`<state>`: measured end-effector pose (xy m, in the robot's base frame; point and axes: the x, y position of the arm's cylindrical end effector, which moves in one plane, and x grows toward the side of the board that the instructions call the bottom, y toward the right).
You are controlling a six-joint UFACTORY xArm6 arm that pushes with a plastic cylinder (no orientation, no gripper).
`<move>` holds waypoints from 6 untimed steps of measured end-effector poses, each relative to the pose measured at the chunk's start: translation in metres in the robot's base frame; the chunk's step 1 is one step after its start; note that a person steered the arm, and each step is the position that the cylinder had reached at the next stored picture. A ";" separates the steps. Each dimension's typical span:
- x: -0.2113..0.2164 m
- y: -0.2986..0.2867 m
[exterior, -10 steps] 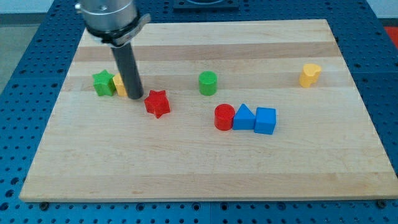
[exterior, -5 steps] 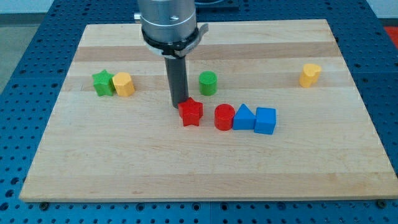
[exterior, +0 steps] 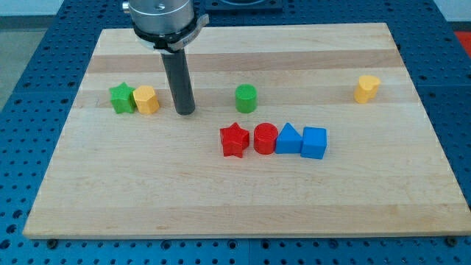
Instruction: Move the red star to the left side of the red circle
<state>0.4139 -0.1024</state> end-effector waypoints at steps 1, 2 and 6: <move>0.000 0.000; 0.003 0.009; 0.028 0.023</move>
